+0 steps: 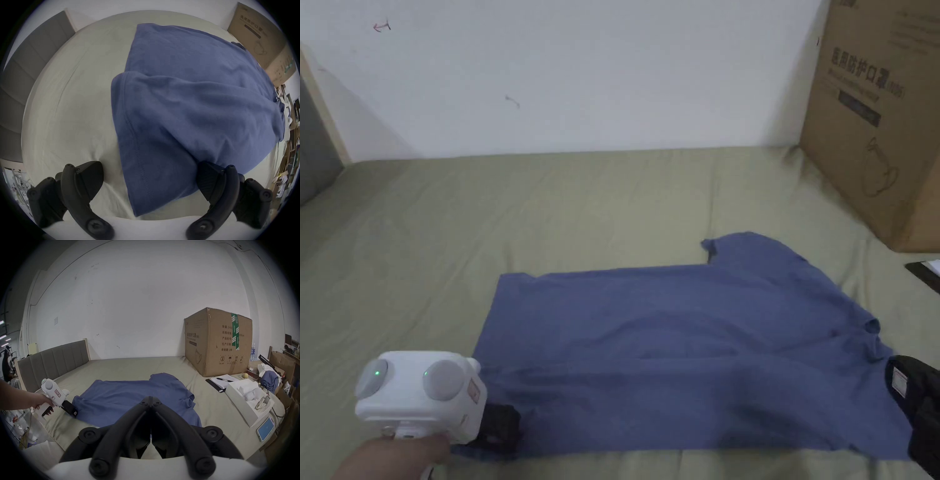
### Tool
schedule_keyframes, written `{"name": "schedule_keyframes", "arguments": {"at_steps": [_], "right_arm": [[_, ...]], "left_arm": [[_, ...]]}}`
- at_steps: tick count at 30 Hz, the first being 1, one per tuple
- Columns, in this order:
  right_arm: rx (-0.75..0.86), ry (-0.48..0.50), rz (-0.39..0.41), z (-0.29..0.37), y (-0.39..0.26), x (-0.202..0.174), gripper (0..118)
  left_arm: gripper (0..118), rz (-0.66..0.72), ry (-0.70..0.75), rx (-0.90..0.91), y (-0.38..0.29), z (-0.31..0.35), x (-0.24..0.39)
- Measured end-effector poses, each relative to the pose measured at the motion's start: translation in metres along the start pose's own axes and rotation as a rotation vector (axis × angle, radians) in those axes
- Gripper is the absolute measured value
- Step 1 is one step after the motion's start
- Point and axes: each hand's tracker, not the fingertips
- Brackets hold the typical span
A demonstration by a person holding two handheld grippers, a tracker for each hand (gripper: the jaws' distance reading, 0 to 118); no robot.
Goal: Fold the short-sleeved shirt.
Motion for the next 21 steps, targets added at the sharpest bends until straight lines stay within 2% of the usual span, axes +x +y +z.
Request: {"name": "schedule_keyframes", "arguments": {"at_steps": [1, 3, 4, 5, 6, 10, 12, 13, 15, 16, 18, 19, 20, 21], "right_arm": [[-0.003, 0.0, -0.004, -0.001, -0.001, 0.0, 0], [-0.007, 0.0, -0.009, -0.001, -0.002, 0.002, 0], [-0.007, 0.0, -0.017, -0.001, -0.003, 0.003, 0], [-0.005, 0.001, -0.032, 0.0, -0.004, 0.007, 0], [-0.003, -0.001, -0.053, 0.001, -0.005, 0.011, 0], [-0.05, -0.016, -0.129, -0.011, 0.004, 0.047, 0], [-0.228, -0.035, -0.148, -0.039, 0.012, 0.076, 0], [-0.338, 0.004, -0.197, -0.056, 0.014, 0.093, 0], [-0.49, 0.053, -0.342, -0.082, 0.011, 0.122, 1], [-0.528, 0.06, -0.378, -0.091, 0.008, 0.132, 13], [-0.625, 0.039, -0.417, -0.115, -0.001, 0.152, 100], [-0.7, 0.03, -0.408, -0.126, -0.006, 0.157, 118], [-0.667, 0.04, -0.412, -0.133, -0.011, 0.16, 110], [-0.703, 0.029, -0.442, -0.14, -0.018, 0.163, 108]], "left_arm": [[91, -0.005, 0.0, 0.002, 0.0, 0.004, 0.002], [23, -0.06, -0.019, 0.056, -0.002, 0.022, 0.008], [2, -0.107, -0.004, 0.1, -0.006, 0.033, 0.015], [2, -0.159, 0.015, 0.139, -0.009, 0.041, 0.02], [2, -0.177, -0.06, 0.153, -0.011, 0.048, 0.021], [2, -0.131, -0.064, 0.217, -0.01, 0.063, 0.014], [2, -0.094, -0.077, 0.249, -0.008, 0.067, 0.007], [2, -0.079, -0.089, 0.26, -0.009, 0.069, 0.004], [2, -0.042, -0.127, 0.276, -0.01, 0.072, 0.0], [2, -0.037, -0.146, 0.279, -0.01, 0.073, -0.002], [2, -0.042, -0.173, 0.307, -0.013, 0.074, -0.006], [2, -0.049, -0.173, 0.32, -0.019, 0.077, -0.002], [2, -0.054, -0.16, 0.329, -0.02, 0.077, -0.002], [2, -0.055, -0.159, 0.332, -0.021, 0.076, -0.003]]}}
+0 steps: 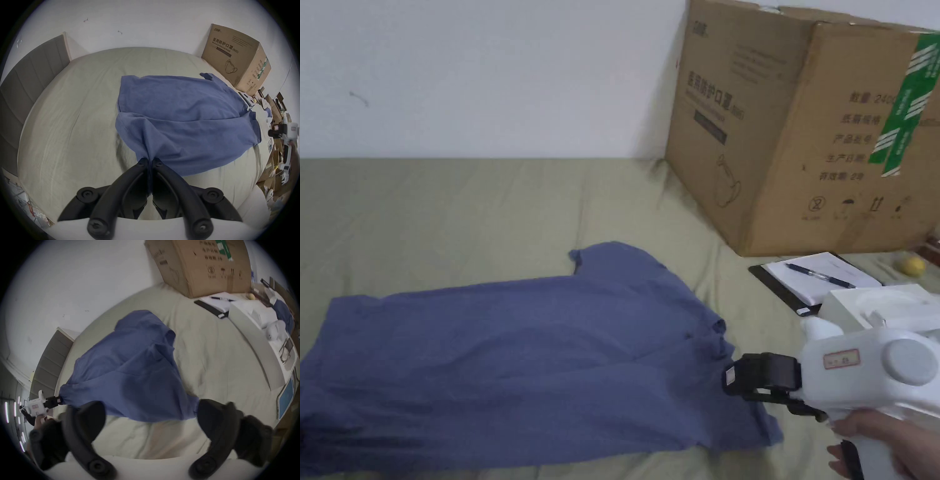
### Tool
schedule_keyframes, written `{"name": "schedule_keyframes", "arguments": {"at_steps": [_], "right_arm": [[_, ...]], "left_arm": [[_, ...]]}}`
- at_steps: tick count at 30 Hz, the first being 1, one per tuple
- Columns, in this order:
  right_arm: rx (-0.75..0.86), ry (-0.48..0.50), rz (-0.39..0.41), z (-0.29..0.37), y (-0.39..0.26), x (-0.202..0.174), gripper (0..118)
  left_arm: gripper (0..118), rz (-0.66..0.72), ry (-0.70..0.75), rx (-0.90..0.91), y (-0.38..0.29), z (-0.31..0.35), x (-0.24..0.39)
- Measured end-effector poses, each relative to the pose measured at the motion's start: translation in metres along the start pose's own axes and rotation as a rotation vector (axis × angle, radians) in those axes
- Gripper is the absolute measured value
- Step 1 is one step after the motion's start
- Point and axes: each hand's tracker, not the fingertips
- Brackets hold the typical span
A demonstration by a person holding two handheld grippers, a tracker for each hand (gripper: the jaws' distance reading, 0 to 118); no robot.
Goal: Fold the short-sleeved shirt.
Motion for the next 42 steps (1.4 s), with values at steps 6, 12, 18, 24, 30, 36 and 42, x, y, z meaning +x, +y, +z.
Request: {"name": "schedule_keyframes", "arguments": {"at_steps": [6, 12, 18, 24, 30, 36, 42], "right_arm": [[-0.127, -0.115, -0.104, -0.049, 0.005, 0.026, 108], [-0.157, -0.221, -0.007, -0.061, 0.002, 0.016, 48], [-0.15, -0.125, 0.059, -0.037, 0.002, -0.001, 8], [-0.133, -0.085, 0.051, 0.007, 0.003, 0.014, 8], [-0.194, -0.056, 0.113, 0.062, -0.041, 0.018, 8], [-0.228, -0.042, 0.037, 0.068, -0.093, 0.032, 8], [-0.154, -0.132, -0.033, 0.043, -0.107, 0.042, 102]], "left_arm": [[2, 0.046, -0.015, -0.034, -0.004, -0.012, -0.011], [2, 0.049, -0.004, -0.085, -0.011, -0.027, -0.015], [2, 0.072, 0.0, -0.094, -0.012, -0.031, -0.017], [2, 0.072, -0.028, -0.097, -0.012, -0.002, -0.023], [2, 0.026, -0.062, -0.114, -0.044, 0.058, -0.026], [3, 0.038, -0.095, -0.152, -0.1, 0.068, -0.027], [112, 0.109, -0.031, -0.118, -0.124, 0.052, -0.041]]}}
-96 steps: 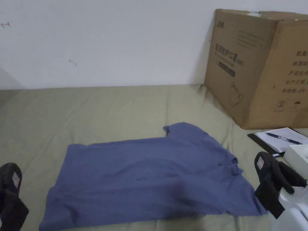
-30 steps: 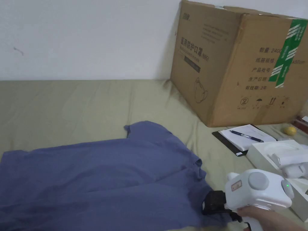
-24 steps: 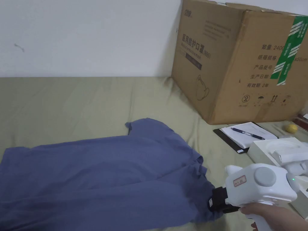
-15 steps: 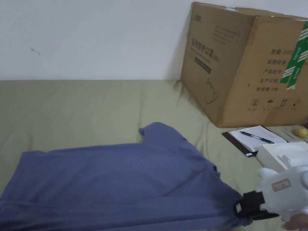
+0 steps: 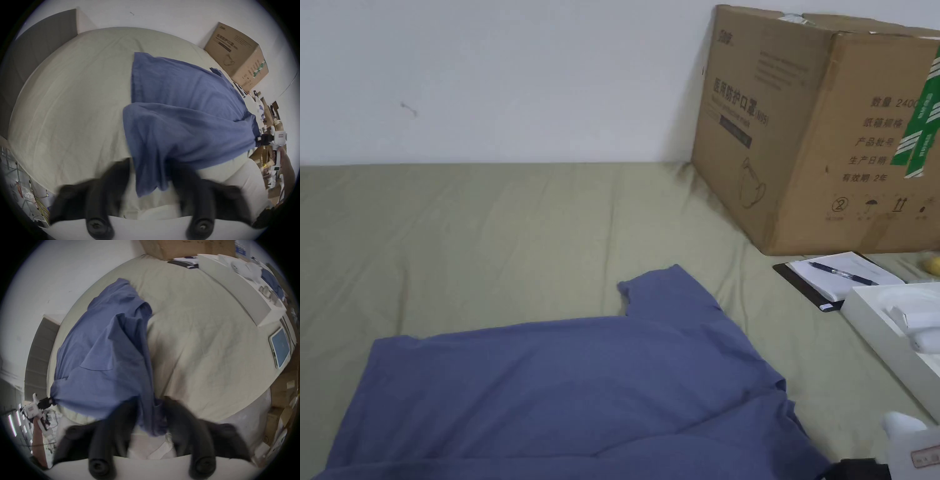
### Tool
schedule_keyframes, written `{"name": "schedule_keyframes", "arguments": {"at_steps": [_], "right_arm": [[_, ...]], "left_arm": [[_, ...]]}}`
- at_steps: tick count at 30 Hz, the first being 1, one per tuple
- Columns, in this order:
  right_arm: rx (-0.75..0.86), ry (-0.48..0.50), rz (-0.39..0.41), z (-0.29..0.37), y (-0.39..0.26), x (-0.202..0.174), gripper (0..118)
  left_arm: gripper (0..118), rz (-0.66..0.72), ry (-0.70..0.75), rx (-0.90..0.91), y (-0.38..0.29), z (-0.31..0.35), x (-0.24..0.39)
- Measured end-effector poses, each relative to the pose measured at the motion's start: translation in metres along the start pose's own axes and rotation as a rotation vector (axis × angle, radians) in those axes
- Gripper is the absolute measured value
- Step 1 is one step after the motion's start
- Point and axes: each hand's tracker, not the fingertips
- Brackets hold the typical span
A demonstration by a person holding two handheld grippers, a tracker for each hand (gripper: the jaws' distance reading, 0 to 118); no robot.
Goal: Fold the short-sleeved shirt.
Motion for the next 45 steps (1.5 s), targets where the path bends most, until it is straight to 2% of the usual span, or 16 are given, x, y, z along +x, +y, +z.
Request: {"name": "schedule_keyframes", "arguments": {"at_steps": [1, 7, 12, 14, 16, 17, 18, 19, 20, 24, 28, 34, 38, 40, 42, 45], "right_arm": [[0.016, -0.026, 0.013, 0.002, -0.001, -0.002, 118], [0.164, -0.041, 0.16, 0.054, 0.003, -0.045, 110], [0.549, 0.089, 0.235, 0.109, -0.016, -0.122, 109], [0.801, 0.152, 0.283, 0.124, -0.037, -0.148, 98], [1.014, 0.158, 0.355, 0.132, -0.062, -0.18, 67], [1.093, 0.124, 0.362, 0.132, -0.072, -0.193, 43], [1.146, 0.09, 0.344, 0.126, -0.078, -0.201, 23], [1.181, 0.064, 0.321, 0.121, -0.081, -0.206, 5], [1.203, 0.043, 0.307, 0.116, -0.085, -0.212, 0], [1.121, 0.107, 0.306, 0.102, -0.079, -0.212, 0], [1.07, 0.067, 0.362, 0.099, -0.073, -0.209, 0], [0.972, 0.093, 0.47, 0.088, -0.054, -0.212, 0], [0.883, 0.097, 0.493, 0.062, -0.036, -0.216, 0], [0.831, 0.112, 0.485, 0.049, -0.029, -0.217, 0], [0.8, 0.107, 0.48, 0.037, -0.023, -0.216, 0], [0.751, 0.106, 0.473, 0.023, -0.016, -0.214, 0]], "left_arm": [[118, -0.019, 0.022, 0.019, -0.001, 0.004, -0.001], [117, 0.045, -0.042, 0.316, 0.017, 0.066, 0.005], [117, 0.067, -0.291, 0.595, 0.037, 0.127, 0.053], [117, 0.04, -0.297, 0.729, 0.032, 0.141, 0.074], [114, -0.02, -0.246, 0.911, 0.02, 0.148, 0.098], [102, -0.052, -0.212, 0.982, 0.013, 0.149, 0.107], [74, -0.075, -0.172, 1.027, 0.008, 0.149, 0.115], [28, -0.085, -0.133, 1.051, 0.004, 0.149, 0.122], [0, -0.087, -0.073, 1.069, 0.004, 0.143, 0.127], [0, -0.084, -0.16, 1.03, 0.002, 0.136, 0.125], [0, -0.065, -0.013, 0.973, 0.027, 0.134, 0.117], [0, -0.042, -0.114, 0.355, 0.178, 0.075, 0.059], [0, 0.002, -0.019, -0.028, 0.243, -0.02, 0.025], [22, 0.029, -0.004, -0.026, 0.258, -0.051, 0.016], [107, 0.02, -0.006, -0.014, 0.268, -0.084, 0.01], [114, -0.014, 0.033, -0.017, 0.271, -0.12, 0.006]]}}
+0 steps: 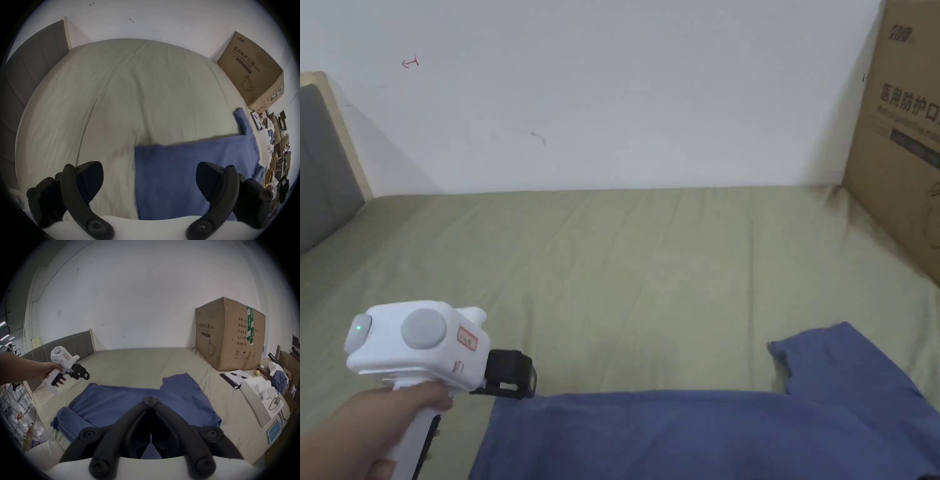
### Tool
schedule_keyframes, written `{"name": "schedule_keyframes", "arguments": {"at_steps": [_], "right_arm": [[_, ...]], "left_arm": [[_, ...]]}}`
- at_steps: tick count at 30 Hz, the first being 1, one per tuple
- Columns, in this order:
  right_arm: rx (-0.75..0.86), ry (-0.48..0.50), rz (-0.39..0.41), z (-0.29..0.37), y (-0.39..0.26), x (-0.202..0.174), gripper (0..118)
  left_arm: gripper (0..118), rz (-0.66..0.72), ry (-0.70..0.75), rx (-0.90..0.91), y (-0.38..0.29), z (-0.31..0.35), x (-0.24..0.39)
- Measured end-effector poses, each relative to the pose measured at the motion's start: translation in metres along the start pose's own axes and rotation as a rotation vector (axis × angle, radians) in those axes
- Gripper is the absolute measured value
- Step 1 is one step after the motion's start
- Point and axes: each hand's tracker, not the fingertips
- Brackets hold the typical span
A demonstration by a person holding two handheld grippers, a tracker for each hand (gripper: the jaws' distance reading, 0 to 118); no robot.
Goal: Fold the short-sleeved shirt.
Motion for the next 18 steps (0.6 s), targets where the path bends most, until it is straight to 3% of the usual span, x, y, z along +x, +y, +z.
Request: {"name": "schedule_keyframes", "arguments": {"at_steps": [6, 9, 10, 13, 16, 18], "right_arm": [[-0.081, 0.025, -0.005, -0.02, -0.015, -0.002, 0], [-0.113, 0.025, 0.013, -0.026, -0.021, -0.005, 0], [-0.12, 0.025, 0.013, -0.026, -0.023, -0.005, 0], [-0.133, 0.028, -0.007, -0.028, -0.025, -0.006, 0], [-0.135, 0.036, -0.042, -0.028, -0.023, -0.004, 0], [-0.115, 0.05, -0.058, -0.028, -0.015, 0.002, 0]], "left_arm": [[114, 0.003, 0.041, -0.075, 0.004, -0.065, -0.015], [112, -0.059, 0.037, -0.06, 0.0, -0.071, -0.012], [107, -0.096, 0.062, -0.043, -0.005, -0.068, -0.005], [65, -0.172, 0.076, 0.048, -0.015, -0.051, 0.01], [6, -0.21, 0.043, 0.028, -0.018, -0.042, 0.017], [1, -0.195, -0.012, 0.015, -0.018, -0.036, 0.02]]}}
